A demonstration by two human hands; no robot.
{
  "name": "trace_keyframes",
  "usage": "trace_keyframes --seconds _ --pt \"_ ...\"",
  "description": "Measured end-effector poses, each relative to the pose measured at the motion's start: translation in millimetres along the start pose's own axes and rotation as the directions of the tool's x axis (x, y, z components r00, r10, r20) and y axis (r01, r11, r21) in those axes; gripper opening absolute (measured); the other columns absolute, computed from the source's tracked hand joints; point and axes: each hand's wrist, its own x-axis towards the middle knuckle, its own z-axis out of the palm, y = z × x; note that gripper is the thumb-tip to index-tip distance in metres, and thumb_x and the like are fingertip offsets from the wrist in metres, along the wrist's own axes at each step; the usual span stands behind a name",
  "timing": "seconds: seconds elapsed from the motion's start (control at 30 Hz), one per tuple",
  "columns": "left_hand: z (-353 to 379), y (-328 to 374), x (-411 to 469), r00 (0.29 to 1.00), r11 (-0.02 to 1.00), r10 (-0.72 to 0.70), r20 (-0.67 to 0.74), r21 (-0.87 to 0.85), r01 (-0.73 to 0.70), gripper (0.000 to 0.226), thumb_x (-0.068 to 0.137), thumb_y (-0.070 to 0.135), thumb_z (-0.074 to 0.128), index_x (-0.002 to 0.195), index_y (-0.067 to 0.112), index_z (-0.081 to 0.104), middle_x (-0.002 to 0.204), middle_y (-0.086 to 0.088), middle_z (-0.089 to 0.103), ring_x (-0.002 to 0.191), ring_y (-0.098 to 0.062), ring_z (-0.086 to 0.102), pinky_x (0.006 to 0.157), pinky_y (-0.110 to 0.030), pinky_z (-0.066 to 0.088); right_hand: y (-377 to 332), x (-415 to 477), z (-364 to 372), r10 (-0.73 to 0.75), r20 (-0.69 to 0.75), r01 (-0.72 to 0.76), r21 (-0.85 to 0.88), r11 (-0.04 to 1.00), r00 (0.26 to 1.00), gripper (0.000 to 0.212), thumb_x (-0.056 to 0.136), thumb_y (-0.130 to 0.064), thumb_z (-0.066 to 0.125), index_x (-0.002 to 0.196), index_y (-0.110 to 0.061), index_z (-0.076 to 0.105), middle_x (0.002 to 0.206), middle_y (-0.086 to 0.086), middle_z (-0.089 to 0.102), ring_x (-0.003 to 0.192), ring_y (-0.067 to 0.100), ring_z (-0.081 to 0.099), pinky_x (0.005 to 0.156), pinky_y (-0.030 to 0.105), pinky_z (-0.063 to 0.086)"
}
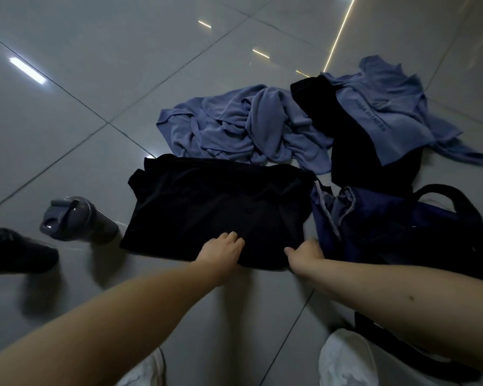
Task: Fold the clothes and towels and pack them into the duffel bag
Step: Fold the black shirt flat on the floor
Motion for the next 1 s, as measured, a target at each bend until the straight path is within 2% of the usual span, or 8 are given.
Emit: trace_keyframes --seconds 0.17,0.3,0.47,0.6,0.7,0.83,0.93,1.0 --pt "11.8 4.8 4.1 1.000 0.998 -0.006 0.015 0.064 0.005 0.030 0.100 0.019 0.049 0.129 0.015 0.051 0.127 -0.005 0.048 0.115 -0.023 0.048 0.087 -0.033 0.046 10.0 9.2 7.2 0.067 0.157 -0.100 0.212 0.972 0.985 0.041 0.090 -0.018 0.066 0.121 0.006 0.057 0.108 0.022 0.068 0.081 0.032 0.066 0.071 0.038 0.060" --pt "19.1 0.9 -8.7 0.994 0.993 0.049 0.100 0.107 -0.059 0.030 0.098 0.014 0.048 0.127 0.014 0.054 0.125 -0.005 0.051 0.112 -0.024 0.050 0.089 -0.034 0.048 15.5 -9.1 5.9 0.099 0.206 -0.149 0.242 0.959 0.973 0.019 0.094 -0.010 0.064 0.107 0.002 0.058 0.089 0.018 0.068 0.057 0.024 0.064 0.047 0.028 0.049" --pt "31.8 -1.3 -35.1 0.966 0.981 0.083 0.245 0.153 -0.123 0.029 0.095 0.022 0.054 0.124 0.018 0.057 0.120 -0.004 0.053 0.108 -0.024 0.053 0.088 -0.036 0.048 36.2 -22.3 14.4 0.097 0.375 -0.181 0.195 0.964 0.922 0.047 0.089 -0.012 0.072 0.132 -0.003 0.055 0.122 0.015 0.065 0.099 0.028 0.066 0.074 0.031 0.055" --pt "27.0 18.8 -40.6 0.986 0.989 0.141 0.087 0.030 -0.144 0.036 0.091 0.046 0.058 0.117 0.020 0.052 0.113 -0.002 0.052 0.103 -0.024 0.055 0.086 -0.037 0.047 42.8 -24.3 22.5 0.051 0.339 -0.146 0.262 0.954 0.939 0.065 0.085 -0.027 0.078 0.139 -0.005 0.051 0.131 0.013 0.062 0.113 0.030 0.064 0.096 0.035 0.054" --pt "27.8 53.2 -37.9 0.979 0.973 0.197 -0.059 -0.113 -0.203 0.048 0.087 0.053 0.062 0.119 0.021 0.047 0.114 0.000 0.050 0.104 -0.021 0.051 0.087 -0.036 0.045 41.7 -27.2 24.6 0.102 0.325 -0.191 0.256 0.948 0.940 0.044 0.091 -0.021 0.070 0.129 -0.002 0.059 0.116 0.017 0.068 0.097 0.030 0.068 0.077 0.036 0.060" --pt "42.3 87.3 -31.4 0.977 0.968 0.149 -0.153 -0.178 -0.175 0.049 0.086 0.043 0.064 0.125 0.019 0.046 0.116 -0.001 0.048 0.107 -0.021 0.049 0.088 -0.036 0.046 44.5 -34.1 15.1 0.128 0.373 -0.225 0.228 0.947 0.919 0.014 0.090 -0.003 0.059 0.102 0.001 0.065 0.085 0.016 0.067 0.068 0.027 0.065 0.037 0.019 0.043" --pt "50.7 94.5 -25.4 0.983 0.966 0.063 -0.173 -0.237 -0.104 0.037 0.094 0.033 0.058 0.127 0.018 0.050 0.117 -0.003 0.053 0.110 -0.024 0.051 0.090 -0.036 0.044 42.7 -27.0 9.5 0.118 0.327 -0.215 0.282 0.935 0.938 0.015 0.088 -0.005 0.064 0.103 -0.001 0.065 0.088 0.017 0.069 0.073 0.029 0.068 0.043 0.025 0.053" --pt "54.6 94.6 -22.7 0.977 0.952 0.033 -0.210 -0.290 -0.094 0.032 0.095 0.036 0.056 0.122 0.019 0.056 0.112 -0.002 0.057 0.108 -0.024 0.054 0.087 -0.036 0.045 41.1 -21.1 11.7 0.117 0.329 -0.215 0.278 0.936 0.937 0.017 0.086 -0.007 0.068 0.102 -0.001 0.067 0.090 0.019 0.072 0.080 0.033 0.072 0.067 0.042 0.063"
